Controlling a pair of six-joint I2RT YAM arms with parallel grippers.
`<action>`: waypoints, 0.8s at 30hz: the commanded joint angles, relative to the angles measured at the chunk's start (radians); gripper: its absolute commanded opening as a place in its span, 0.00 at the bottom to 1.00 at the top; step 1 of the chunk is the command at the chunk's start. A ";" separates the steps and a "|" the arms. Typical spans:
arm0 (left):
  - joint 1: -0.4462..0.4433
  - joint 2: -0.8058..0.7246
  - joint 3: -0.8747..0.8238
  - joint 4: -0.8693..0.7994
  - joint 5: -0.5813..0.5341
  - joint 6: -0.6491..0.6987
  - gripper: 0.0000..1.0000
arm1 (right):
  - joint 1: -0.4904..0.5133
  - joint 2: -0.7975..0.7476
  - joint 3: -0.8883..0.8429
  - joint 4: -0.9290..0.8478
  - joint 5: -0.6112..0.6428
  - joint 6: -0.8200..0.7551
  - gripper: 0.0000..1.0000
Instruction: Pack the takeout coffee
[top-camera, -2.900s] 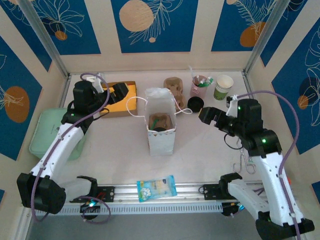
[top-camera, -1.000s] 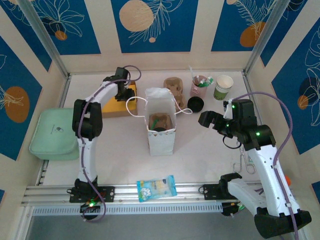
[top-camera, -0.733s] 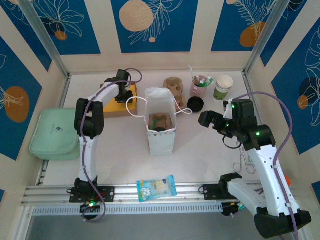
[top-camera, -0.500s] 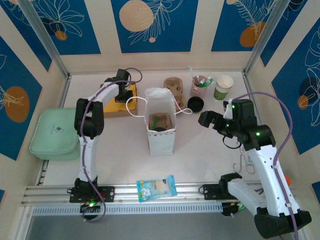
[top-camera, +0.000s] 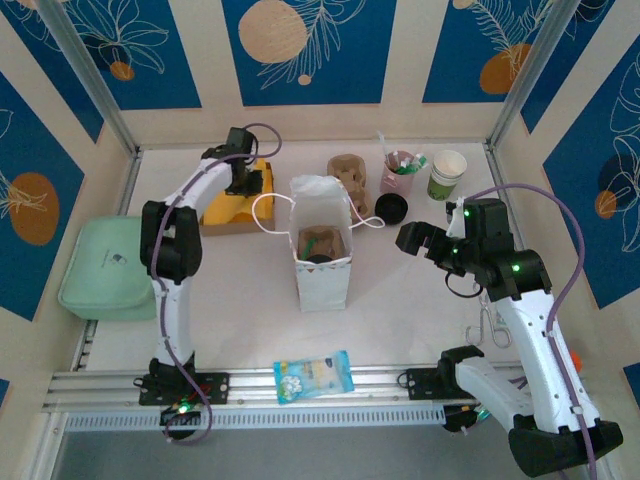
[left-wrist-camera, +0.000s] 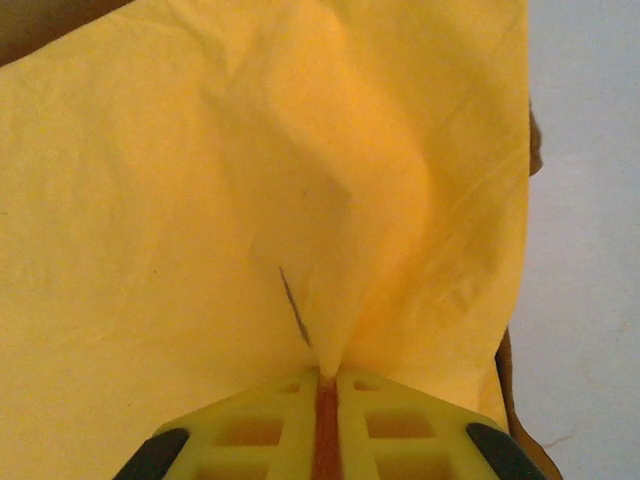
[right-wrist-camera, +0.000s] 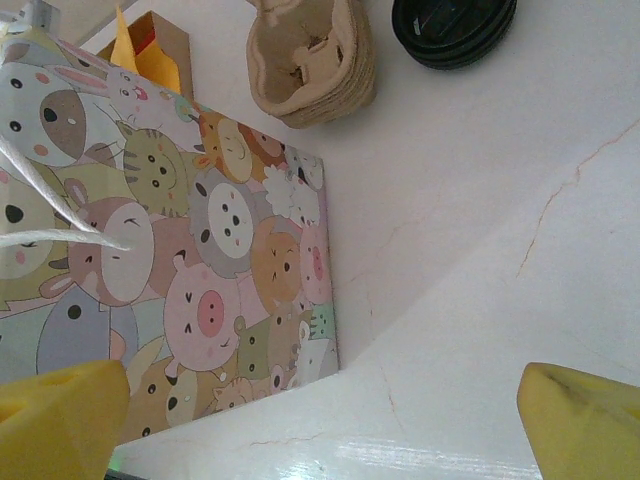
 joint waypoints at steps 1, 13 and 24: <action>-0.002 -0.037 0.017 -0.030 -0.018 0.028 0.12 | -0.006 -0.015 0.001 0.009 -0.025 0.006 1.00; -0.001 -0.058 0.015 -0.028 -0.001 0.032 0.14 | -0.005 -0.007 0.004 0.017 -0.035 0.010 1.00; 0.004 -0.081 -0.019 -0.001 0.035 0.020 0.16 | -0.003 -0.014 -0.005 0.014 -0.037 0.013 0.99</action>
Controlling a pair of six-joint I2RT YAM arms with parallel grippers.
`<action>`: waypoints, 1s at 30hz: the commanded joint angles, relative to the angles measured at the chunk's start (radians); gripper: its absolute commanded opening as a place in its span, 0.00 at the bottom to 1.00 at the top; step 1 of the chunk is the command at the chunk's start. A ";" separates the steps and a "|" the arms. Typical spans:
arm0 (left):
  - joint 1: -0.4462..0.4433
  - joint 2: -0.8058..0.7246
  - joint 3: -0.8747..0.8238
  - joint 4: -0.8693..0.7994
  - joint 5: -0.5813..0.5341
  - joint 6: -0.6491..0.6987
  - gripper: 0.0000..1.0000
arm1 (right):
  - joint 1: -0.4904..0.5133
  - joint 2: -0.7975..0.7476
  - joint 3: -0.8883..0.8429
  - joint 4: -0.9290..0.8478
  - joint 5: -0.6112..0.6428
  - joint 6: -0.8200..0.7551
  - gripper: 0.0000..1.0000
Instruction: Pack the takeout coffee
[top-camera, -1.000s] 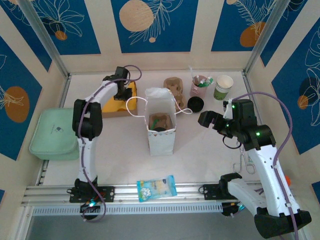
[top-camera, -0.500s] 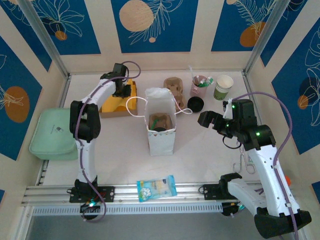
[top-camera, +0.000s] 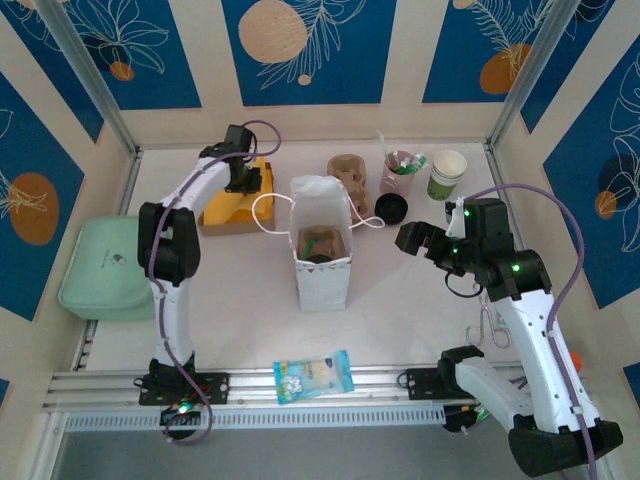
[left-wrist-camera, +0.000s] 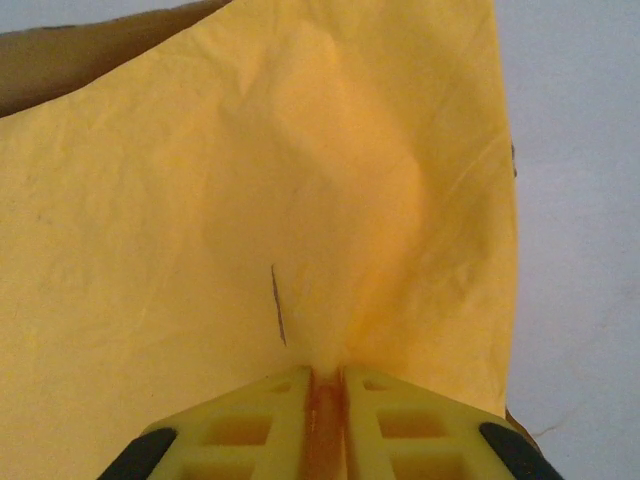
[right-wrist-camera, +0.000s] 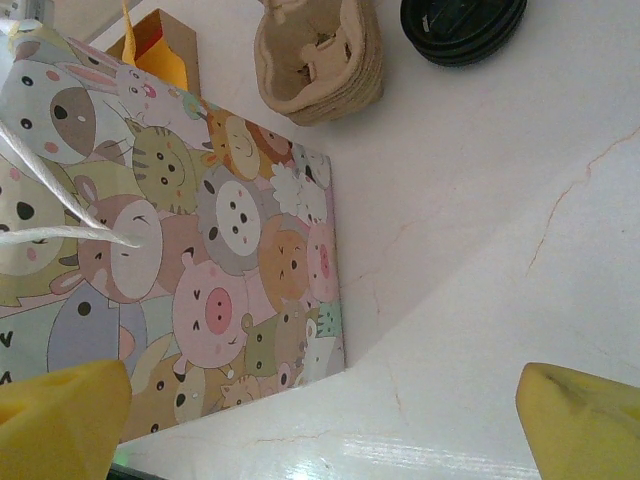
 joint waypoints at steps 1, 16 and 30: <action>0.004 -0.060 -0.025 0.007 0.045 0.000 0.16 | -0.003 -0.016 -0.006 0.009 -0.023 0.009 0.99; 0.006 -0.123 -0.100 0.120 0.225 -0.036 0.14 | -0.002 -0.024 -0.015 0.007 -0.020 0.016 0.99; 0.100 -0.142 -0.237 0.362 0.551 -0.254 0.15 | -0.001 -0.035 -0.024 0.001 -0.014 0.020 0.98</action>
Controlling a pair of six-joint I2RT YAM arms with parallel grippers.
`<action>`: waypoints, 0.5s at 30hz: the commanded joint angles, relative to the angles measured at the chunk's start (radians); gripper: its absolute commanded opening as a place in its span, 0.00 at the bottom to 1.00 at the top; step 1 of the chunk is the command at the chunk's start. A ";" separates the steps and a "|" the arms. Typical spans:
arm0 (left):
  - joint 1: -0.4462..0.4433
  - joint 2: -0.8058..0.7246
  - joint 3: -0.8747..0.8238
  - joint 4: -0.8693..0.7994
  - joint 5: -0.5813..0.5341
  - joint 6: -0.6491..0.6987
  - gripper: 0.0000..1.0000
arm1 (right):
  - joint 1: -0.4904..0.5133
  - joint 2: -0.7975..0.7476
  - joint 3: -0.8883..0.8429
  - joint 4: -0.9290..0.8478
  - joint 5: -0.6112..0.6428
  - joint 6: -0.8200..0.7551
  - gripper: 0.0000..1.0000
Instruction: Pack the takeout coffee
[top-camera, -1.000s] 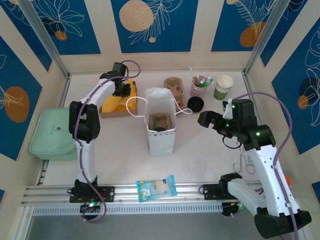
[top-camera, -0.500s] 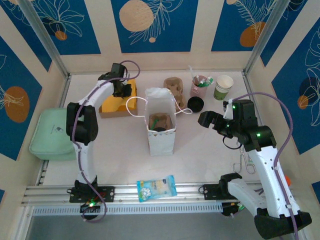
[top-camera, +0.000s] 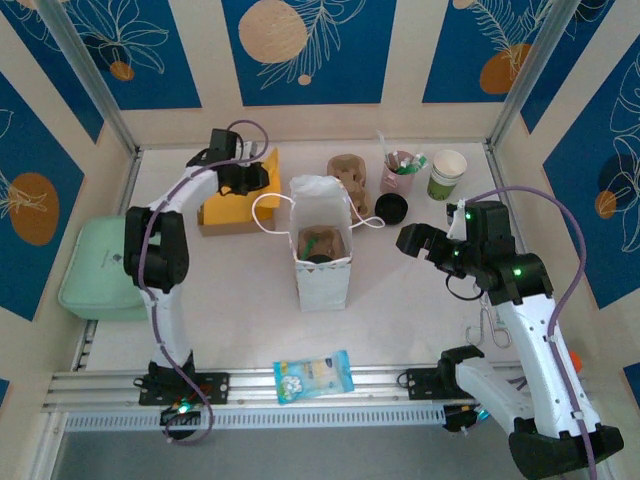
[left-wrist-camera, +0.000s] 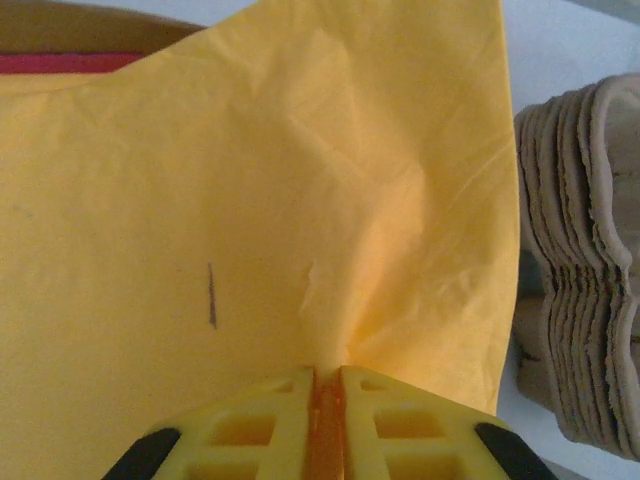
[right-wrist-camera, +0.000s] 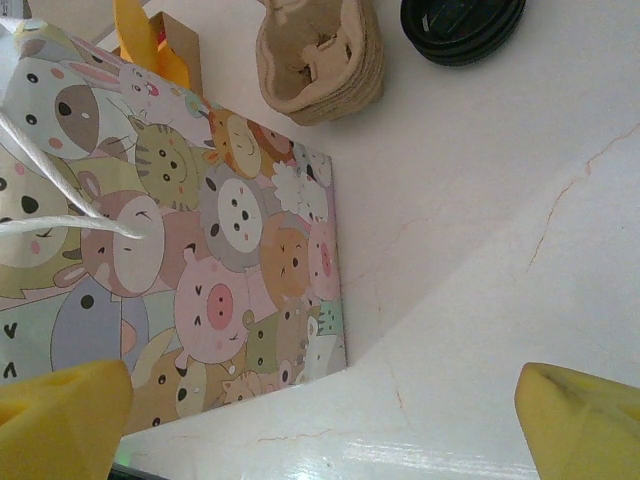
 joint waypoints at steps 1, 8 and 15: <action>0.033 -0.043 -0.032 0.076 0.090 -0.065 0.15 | 0.000 -0.013 -0.013 0.003 -0.015 0.015 0.99; 0.090 -0.052 -0.126 0.180 0.159 -0.153 0.15 | 0.001 -0.012 -0.014 0.012 -0.021 0.020 0.98; 0.117 -0.070 -0.160 0.154 0.107 -0.122 0.15 | 0.006 -0.012 -0.012 0.009 -0.020 0.025 0.98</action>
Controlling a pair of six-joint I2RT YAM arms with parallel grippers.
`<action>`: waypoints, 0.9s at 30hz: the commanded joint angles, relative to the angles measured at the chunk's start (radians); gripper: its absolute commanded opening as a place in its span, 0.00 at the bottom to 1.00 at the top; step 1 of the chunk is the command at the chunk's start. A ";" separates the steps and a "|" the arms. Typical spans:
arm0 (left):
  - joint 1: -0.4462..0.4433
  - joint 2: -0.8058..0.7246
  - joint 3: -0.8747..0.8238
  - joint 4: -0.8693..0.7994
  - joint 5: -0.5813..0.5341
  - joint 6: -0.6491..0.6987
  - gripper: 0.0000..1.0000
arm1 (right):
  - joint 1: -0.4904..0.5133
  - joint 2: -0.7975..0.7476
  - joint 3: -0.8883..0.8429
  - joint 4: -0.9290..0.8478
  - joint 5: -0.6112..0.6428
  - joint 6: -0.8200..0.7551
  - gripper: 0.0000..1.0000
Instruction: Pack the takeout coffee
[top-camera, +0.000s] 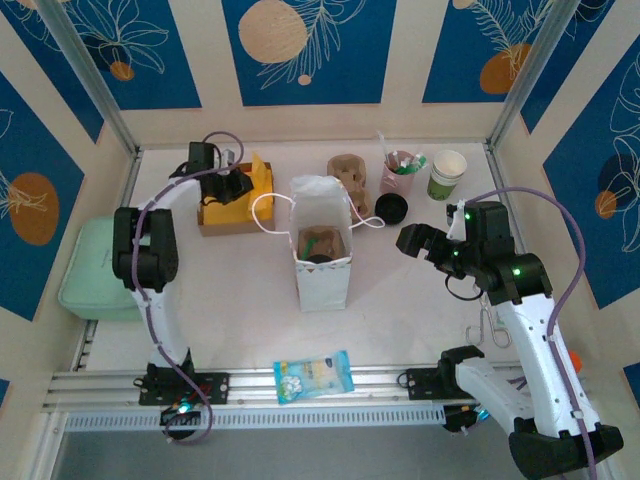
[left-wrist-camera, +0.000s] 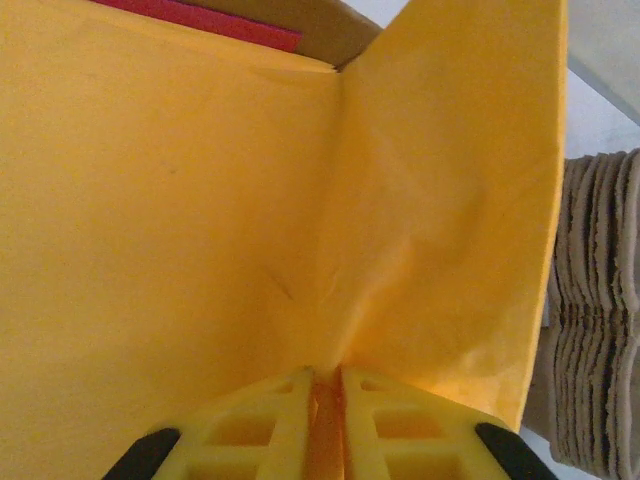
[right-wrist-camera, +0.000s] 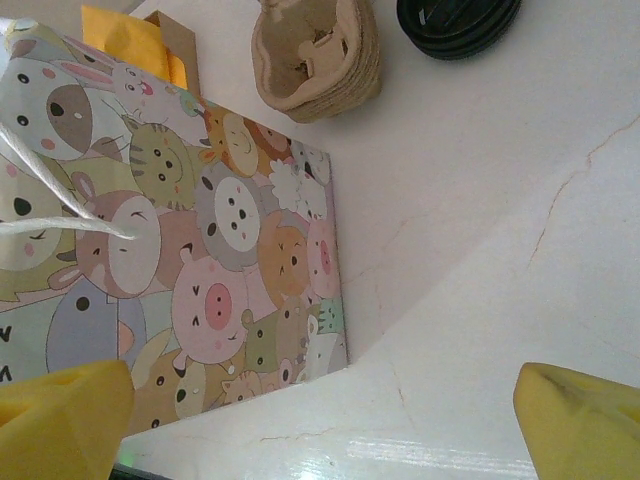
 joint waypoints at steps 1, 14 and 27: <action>0.010 -0.057 -0.008 -0.004 -0.011 0.018 0.15 | 0.005 -0.011 -0.007 0.011 -0.019 0.011 0.98; 0.041 -0.066 -0.020 -0.013 -0.036 0.022 0.16 | 0.024 -0.005 -0.004 0.015 -0.013 0.019 0.97; 0.062 -0.050 -0.015 -0.062 -0.128 0.017 0.20 | 0.035 0.003 0.010 0.018 -0.012 0.019 0.97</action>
